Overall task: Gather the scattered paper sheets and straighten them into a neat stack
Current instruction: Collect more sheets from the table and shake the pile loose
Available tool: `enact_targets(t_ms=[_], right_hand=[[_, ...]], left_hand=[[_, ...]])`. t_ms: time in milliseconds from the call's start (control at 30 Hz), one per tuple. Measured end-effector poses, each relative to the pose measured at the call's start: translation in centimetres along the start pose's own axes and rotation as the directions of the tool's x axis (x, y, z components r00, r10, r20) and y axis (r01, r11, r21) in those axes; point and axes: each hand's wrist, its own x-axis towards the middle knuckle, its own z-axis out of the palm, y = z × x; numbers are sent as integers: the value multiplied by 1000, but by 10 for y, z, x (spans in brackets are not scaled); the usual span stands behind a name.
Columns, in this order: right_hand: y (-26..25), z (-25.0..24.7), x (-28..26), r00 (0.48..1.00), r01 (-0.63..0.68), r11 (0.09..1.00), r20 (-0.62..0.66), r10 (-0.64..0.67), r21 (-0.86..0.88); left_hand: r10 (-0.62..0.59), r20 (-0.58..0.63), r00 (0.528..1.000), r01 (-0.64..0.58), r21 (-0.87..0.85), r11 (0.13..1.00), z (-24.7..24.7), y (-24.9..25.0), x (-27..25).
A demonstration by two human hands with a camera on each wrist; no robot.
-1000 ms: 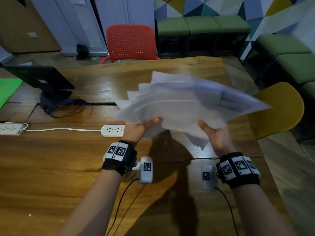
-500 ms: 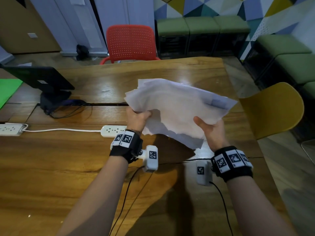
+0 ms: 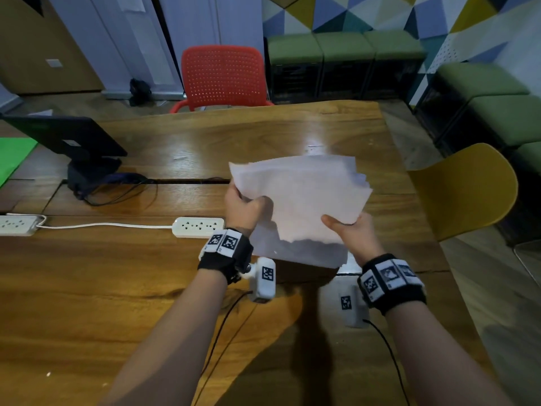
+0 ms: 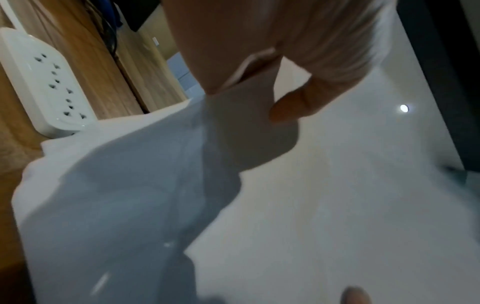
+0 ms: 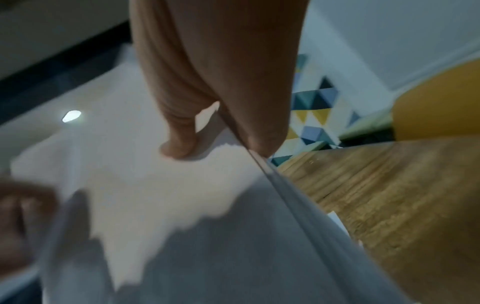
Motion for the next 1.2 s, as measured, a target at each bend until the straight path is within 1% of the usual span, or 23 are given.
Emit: enact_targets(t_ms=[100, 167, 267, 333, 367, 400, 433, 500, 533, 567, 633, 700, 733, 767, 833, 900, 933, 1000, 1033, 1100, 1133, 1167, 1200], right_hand=[[10, 5, -3, 998, 28, 1000, -64, -28, -2], [8, -1, -4, 997, 41, 998, -63, -38, 41], [-8, -13, -7, 997, 74, 995, -34, -72, 65], [-20, -20, -10, 995, 102, 992, 11, -103, 67], [-24, -24, -11, 992, 112, 991, 45, -116, 73], [-26, -26, -12, 989, 113, 991, 84, -120, 75], [-28, -28, -14, 986, 109, 992, 122, -116, 68], [-30, -30, -17, 980, 109, 993, 166, -113, 33], [-32, -31, -19, 978, 113, 993, 174, -114, 17], [-33, -32, -20, 977, 114, 993, 180, -114, 10], [-35, -33, -20, 973, 132, 991, 188, -131, 8], [-38, -32, -18, 973, 154, 988, 170, -155, 21], [-39, -31, -17, 975, 162, 986, 148, -167, 42], [-41, -30, -15, 977, 170, 983, 117, -177, 67], [-41, -29, -14, 980, 178, 979, 69, -185, 96], [-34, -29, -13, 986, 157, 981, 44, -162, 110], [-31, -29, -13, 989, 138, 985, 31, -142, 108], [-27, -33, -14, 993, 119, 990, -6, -119, 71], [-28, -37, -15, 991, 130, 990, -27, -129, 50], [-35, -49, -17, 984, 173, 985, -54, -172, 0], [-40, -57, -17, 977, 203, 976, -57, -207, -74], [-45, -63, -16, 969, 235, 952, -32, -246, -194], [-49, -67, -16, 964, 258, 909, 32, -262, -328]], left_hand=[[15, 65, 998, -20, 71, 997, 3, -5, -4], [36, 121, 992, -46, 82, 996, -6, -4, -2], [-7, 258, 966, -61, 257, 964, -27, -7, 5], [-33, 329, 944, -72, 302, 950, -37, -8, 4], [-29, 328, 944, -79, 311, 947, -39, -5, 3], [-10, 317, 948, -102, 336, 936, -41, -1, 2], [36, 306, 951, -155, 373, 915, -42, 2, 2], [134, 329, 935, -276, 434, 857, -43, 8, 2], [149, 343, 927, -299, 441, 846, -43, 13, 0], [124, 360, 925, -281, 426, 860, -44, 15, -1], [-9, 421, 907, -161, 366, 916, -44, 24, -7], [-112, 499, 859, -70, 333, 940, -43, 28, -14], [-122, 520, 845, -60, 320, 946, -42, 27, -17], [-111, 522, 846, -70, 315, 947, -40, 25, -18], [-65, 469, 881, -116, 348, 930, -37, 21, -18], [22, 403, 915, -210, 429, 879, -35, 19, -18], [63, 393, 917, -256, 460, 851, -35, 19, -18], [122, 418, 900, -342, 505, 792, -37, 26, -18], [143, 433, 890, -389, 558, 733, -39, 32, -18], [164, 487, 858, -486, 664, 568, -43, 43, -18], [151, 524, 838, -525, 702, 481, -44, 47, -19], [121, 561, 819, -558, 728, 398, -43, 50, -20], [89, 600, 795, -594, 741, 313, -42, 51, -23]])
